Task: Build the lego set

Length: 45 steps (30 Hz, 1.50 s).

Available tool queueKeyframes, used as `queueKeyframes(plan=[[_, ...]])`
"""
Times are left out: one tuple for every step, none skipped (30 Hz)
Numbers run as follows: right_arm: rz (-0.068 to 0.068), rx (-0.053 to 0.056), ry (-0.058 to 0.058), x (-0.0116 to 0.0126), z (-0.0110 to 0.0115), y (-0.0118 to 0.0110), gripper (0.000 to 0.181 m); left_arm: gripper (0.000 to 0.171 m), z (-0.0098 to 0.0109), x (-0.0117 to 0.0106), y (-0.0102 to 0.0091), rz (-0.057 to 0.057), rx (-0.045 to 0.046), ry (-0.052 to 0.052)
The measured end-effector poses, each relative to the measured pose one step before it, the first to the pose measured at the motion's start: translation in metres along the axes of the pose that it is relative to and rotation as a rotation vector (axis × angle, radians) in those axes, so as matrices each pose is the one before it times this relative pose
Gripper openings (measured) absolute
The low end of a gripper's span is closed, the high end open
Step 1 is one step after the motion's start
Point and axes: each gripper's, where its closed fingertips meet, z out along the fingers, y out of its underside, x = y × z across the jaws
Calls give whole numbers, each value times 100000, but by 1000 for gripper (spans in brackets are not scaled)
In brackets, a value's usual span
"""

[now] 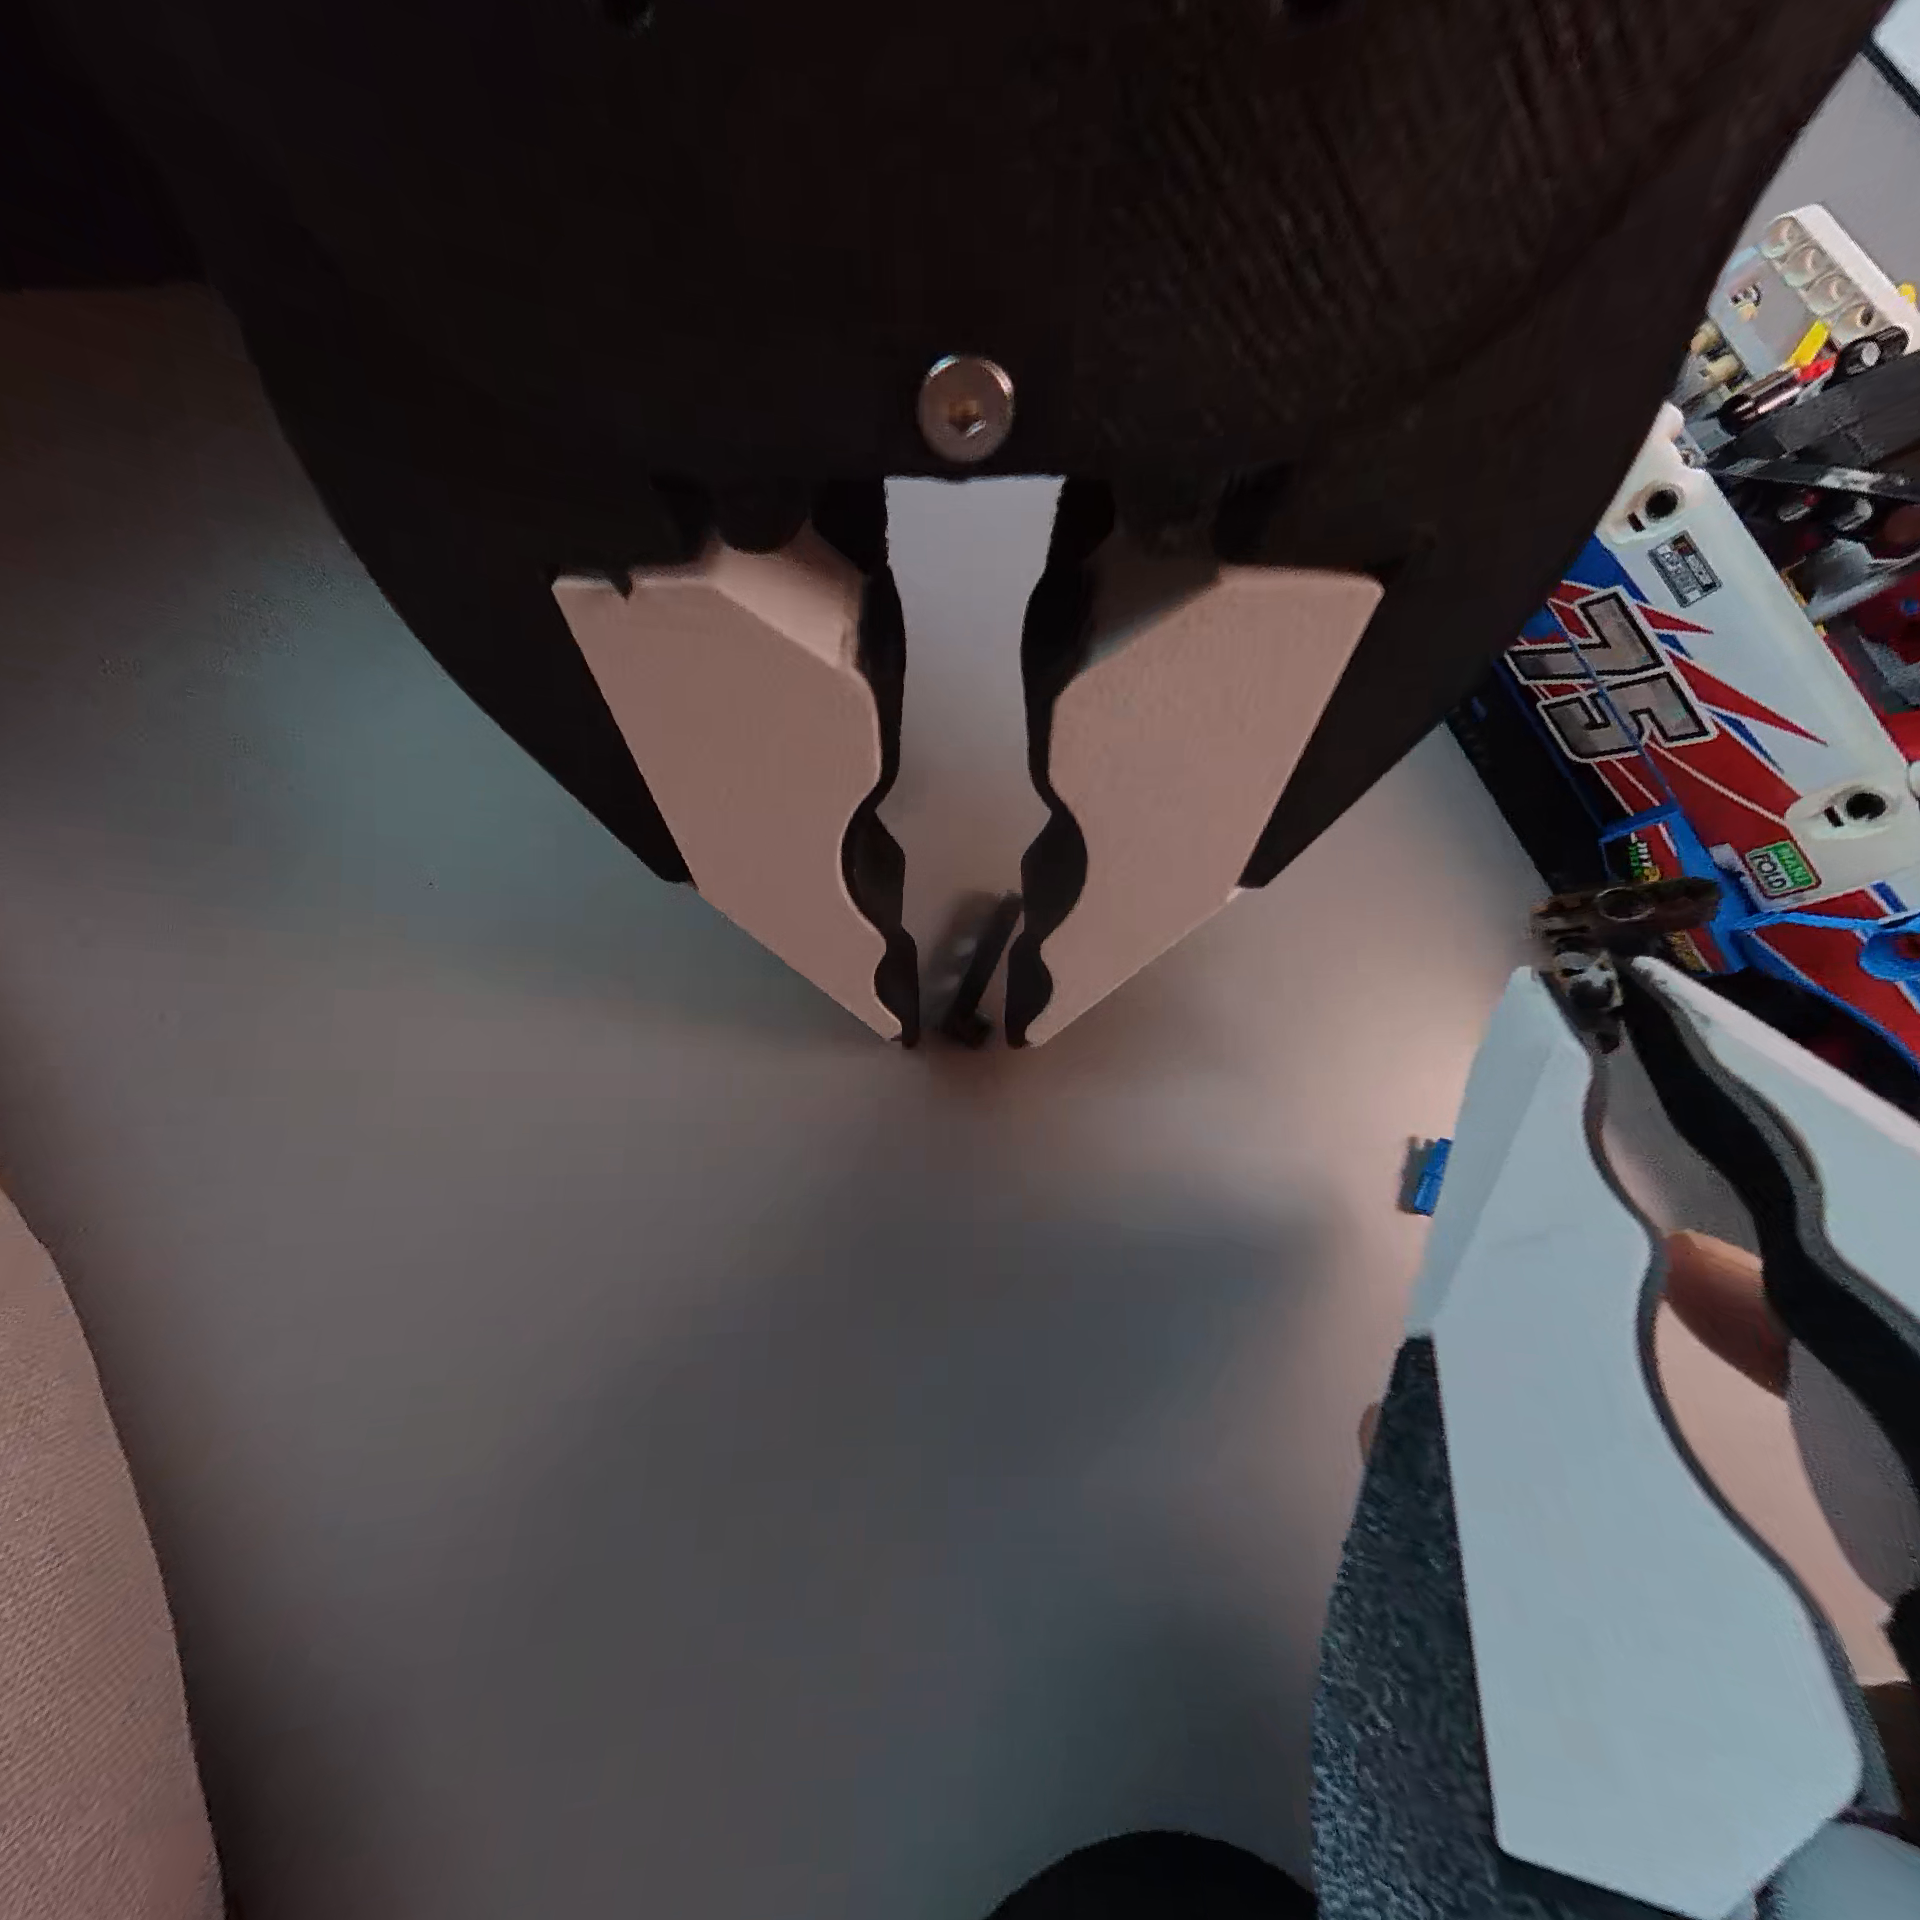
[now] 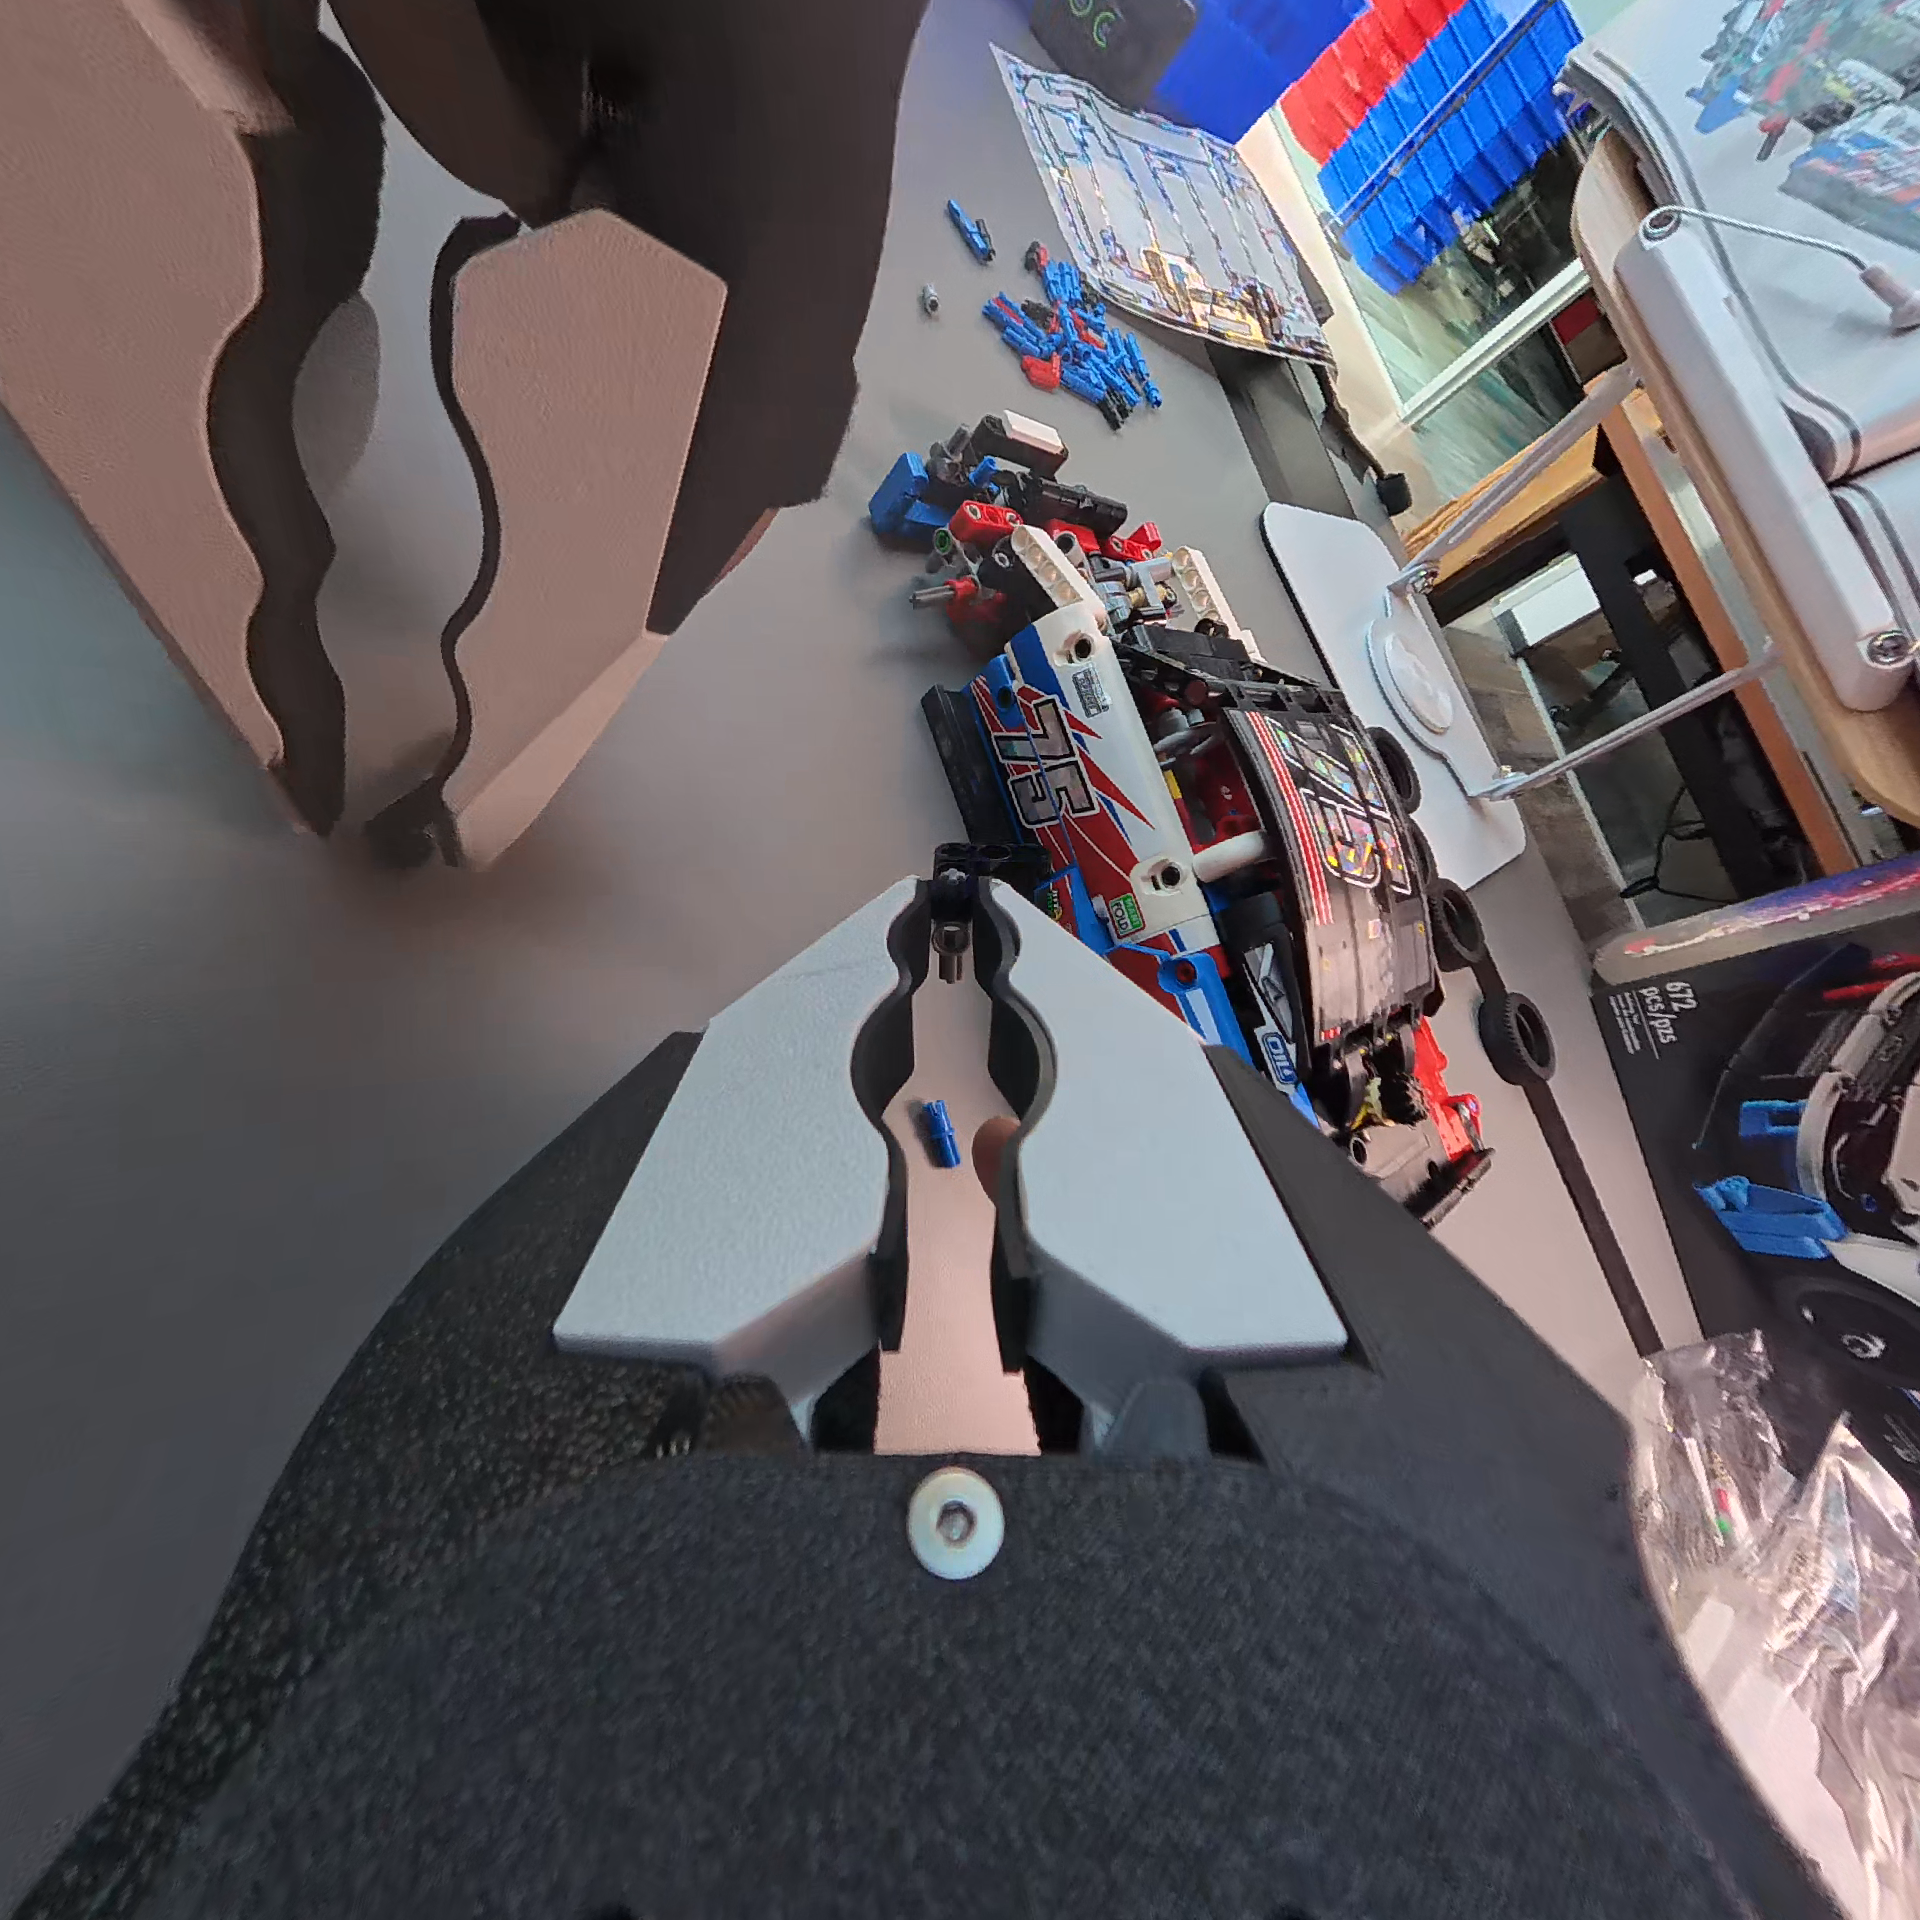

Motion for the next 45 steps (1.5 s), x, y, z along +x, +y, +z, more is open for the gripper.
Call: queueKeyframes(plan=[[-29, 47, 89, 40, -54, 11, 5, 13, 24, 202, -29, 922, -523, 2332], [-181, 65, 93, 27, -59, -24, 5, 14, 23, 0, -16, 568, -530, 965], [-255, 95, 89, 19, -48, -45, 5, 12, 17, -37, 5, 332, -428, 728], [-197, 65, 60, 13, -45, -27, 5, 8, 33, 18, 33, 188, -524, 888], [-124, 39, 38, 18, -51, -24, 5, 8, 19, -29, -5, 149, -180, 455], [-37, 42, 30, 10, -33, -8, 5, 8, -15, -148, 3, -40, -113, -424], [43, -20, -35, 21, -28, 16, 5, 8, -81, -338, -50, -741, 903, -1697], [111, -32, -16, 18, -33, 34, 5, 8, -286, -243, -318, -1977, 3767, -752], [328, 165, -82, 28, -50, 13, 5, 8, -567, -217, -709, -3848, 7497, -35], [679, 412, -212, 34, -64, -33, 5, 8, -808, -451, -978, -5331, 10477, -1068], [1199, 834, -339, 58, -116, -92, 5, 8, -988, -755, -1096, -6545, 12339, -2623], [1801, 1344, -495, 75, -132, -172, 5, 8, -1053, -853, -1009, -7282, 12555, -3034], [2359, 1762, -949, 28, -155, -264, 5, 8, -1072, -771, -933, -7604, 12392, -2479], [2751, 2248, -1490, -48, -154, -337, 5, 8, -1100, -801, -1049, -8044, 13303, -2862], [2874, 2496, -2294, -194, -148, -415, 5, 7, -1075, -870, -1018, -8236, 13033, -3283], [2650, 3091, -3163, -370, -133, -520, 5, 7, -1011, -936, -911, -8355, 11787, -3652], [1891, 4078, -4042, -602, -134, -701, 5, 7, -907, -870, -839, -8447, 10884, -3219], [925, 5337, -4535, -815, -121, -918, 5, 7, -769, -661, -761, -8688, 9801, -1839], [315, 5482, -4119, -872, -24, -1002, 5, 7, -587, -412, -600, -8414, 7723, -400], [-58, 4543, -2350, -689, 129, -907, 5, 7, -387, -264, -389, -6956, 5723, -38], [-1037, 3081, 119, -362, 268, -723, 5, 7, -214, -166, -187, -4655, 4011, -89], [-2505, 2055, 2299, -95, 356, -558, 5, 7, -90, -61, -33, -2972, 2666, -48], [-3278, 1386, 2485, -63, 395, -424, 5, 7, 25, -7, 54, -2186, 1797, -44], [-2822, -675, 1194, -205, 459, -69, 5, 7, 116, 103, 151, -1612, 406, 516], [-2924, -2424, 55, -338, 499, 280, 5, 7, 148, 139, 172, -462, -428, 532], [-3290, -2675, 1275, -120, 441, 396, 5, 7, 141, 26, 222, 698, -1406, -193], [-2834, -1844, 2865, 185, 297, 276, 5, 7, 99, -58, 241, 1408, -1751, -600], [-1565, -1289, 1826, 177, 153, 205, 5, 7, 19, -21, 143, 1035, -1062, -41], [-5, -1007, 1590, 260, 67, 196, 5, 7, -66, -52, 58, -61, -288, 95], [774, -1033, 1369, 324, 7, 250, 5, 7, -124, -147, 66, -35, -427, -283], [1044, -720, 336, 191, -50, 203, 5, 7, -130, -113, 173, 540, -1089, -78], [1114, -735, 270, 182, -83, 204, 5, 7, -147, -88, 171, 443, -1143, 7], [547, -721, -172, 67, -92, 203, 5, 7, -167, -95, 42, -84, -501, -95], [230, -663, 272, 75, -71, 200, 5, 6, -149, -48, 67, -152, -788, 293], [106, -380, 108, 34, -76, 139, 5, 6, -114, -61, 135, 132, -1275, 175], [470, -39, -604, -46, -82, 57, 5, 6, -115, -129, 84, 596, -877, -532], [521, -246, -354, -5, -61, 66, 5, 6, -84, -30, 107, 605, -1155, 13], [-69, -583, -85, 37, -61, 118, 5, 6, -46, 24, 154, 386, -1626, 296], [-462, -544, -246, 7, -69, 106, 5, 6, -52, 6, 159, 846, -1908, 121], [-233, -477, -681, -70, -72, 112, 5, 6, -38, 23, 274, 1427, -2857, 224], [-11, -764, -734, -84, -64, 148, 5, 6, -22, 6, 376, 1998, -3726, -115], [-418, -678, -448, -43, -64, 171, 5, 6, -6, 39, 584, 2684, -5021, -53], [-660, -571, -199, -9, -74, 139, 5, 6, 24, 9, 750, 3079, -6060, -490], [-550, -202, -474, -21, -94, 80, 5, 6, 35, -37, 600, 3563, -4719, -1097], [-335, -327, -1650, -202, -84, 88, 5, 6, 59, 23, 557, 3031, -4401, -742]])
